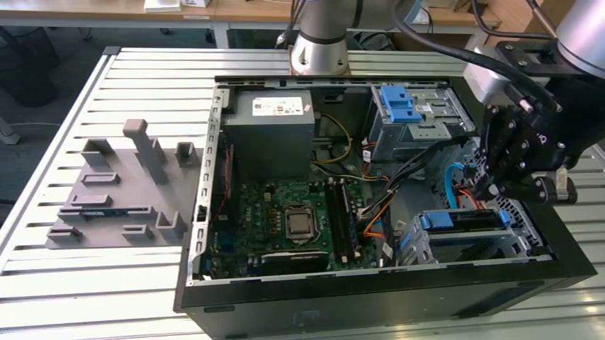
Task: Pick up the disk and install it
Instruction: 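Insert the second disk wire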
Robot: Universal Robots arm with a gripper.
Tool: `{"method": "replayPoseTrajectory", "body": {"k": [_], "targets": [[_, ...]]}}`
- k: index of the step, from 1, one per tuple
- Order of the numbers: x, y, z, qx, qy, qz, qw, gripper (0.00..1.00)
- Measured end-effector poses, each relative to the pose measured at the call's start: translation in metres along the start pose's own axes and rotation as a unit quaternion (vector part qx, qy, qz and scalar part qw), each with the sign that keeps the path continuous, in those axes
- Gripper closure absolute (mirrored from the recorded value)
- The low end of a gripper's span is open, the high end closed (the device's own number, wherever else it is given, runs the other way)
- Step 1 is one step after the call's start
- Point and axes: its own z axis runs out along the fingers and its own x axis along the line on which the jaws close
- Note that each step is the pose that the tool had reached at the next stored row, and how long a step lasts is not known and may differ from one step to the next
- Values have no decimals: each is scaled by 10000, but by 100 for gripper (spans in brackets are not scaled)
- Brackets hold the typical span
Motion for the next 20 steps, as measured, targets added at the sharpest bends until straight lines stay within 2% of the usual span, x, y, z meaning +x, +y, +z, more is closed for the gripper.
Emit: {"method": "replayPoseTrajectory", "body": {"k": [12, 20], "targets": [[-24, 10, -63, 0, 0, 0, 10000, 89], [-96, 14, -63, 0, 0, 0, 10000, 89]]}}
